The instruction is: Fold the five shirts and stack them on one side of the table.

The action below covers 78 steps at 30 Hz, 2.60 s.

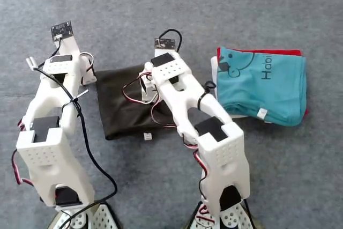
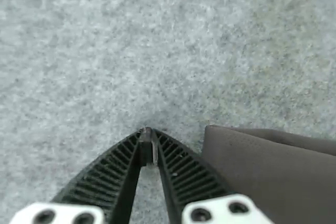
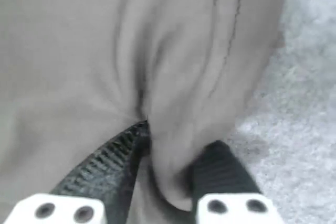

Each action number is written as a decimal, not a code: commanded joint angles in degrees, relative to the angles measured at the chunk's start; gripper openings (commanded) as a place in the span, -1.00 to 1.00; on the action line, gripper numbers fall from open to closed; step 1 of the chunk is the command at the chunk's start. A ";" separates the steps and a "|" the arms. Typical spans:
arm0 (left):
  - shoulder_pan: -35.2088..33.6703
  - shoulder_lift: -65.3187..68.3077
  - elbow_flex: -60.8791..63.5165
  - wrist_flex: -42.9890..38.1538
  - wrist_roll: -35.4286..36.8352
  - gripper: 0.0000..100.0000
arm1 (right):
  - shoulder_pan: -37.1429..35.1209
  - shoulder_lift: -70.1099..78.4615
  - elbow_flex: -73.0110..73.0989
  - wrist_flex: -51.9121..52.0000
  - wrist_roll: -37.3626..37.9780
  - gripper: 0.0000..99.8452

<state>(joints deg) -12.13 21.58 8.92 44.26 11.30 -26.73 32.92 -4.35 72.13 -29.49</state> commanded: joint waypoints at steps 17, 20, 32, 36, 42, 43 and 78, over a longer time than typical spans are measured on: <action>-0.92 -1.49 -2.86 0.00 0.00 -0.94 | 3.52 3.30 -13.76 12.40 6.95 -0.97; -2.33 -1.49 -2.95 -0.09 0.09 -0.94 | 4.75 3.30 -19.74 16.18 9.93 -0.97; -2.86 -1.49 -3.74 0.35 0.09 -0.94 | 20.31 3.30 -44.35 28.75 19.43 -0.97; -2.77 -1.49 -3.74 0.35 0.09 -0.94 | 21.89 3.30 -46.11 28.75 20.57 -0.97; -2.77 -1.49 -3.82 0.35 0.09 -0.94 | 26.55 -0.92 -47.34 28.75 23.91 -0.97; -2.77 -1.49 -3.82 0.35 0.09 -0.94 | 28.31 -2.33 -47.34 28.75 25.05 -0.97; -2.95 -1.49 -3.74 0.35 0.09 -0.94 | 50.46 -9.36 -50.68 28.66 46.68 -0.96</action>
<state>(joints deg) -14.51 21.67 7.96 44.26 11.30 22.07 27.82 -51.56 100.79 16.04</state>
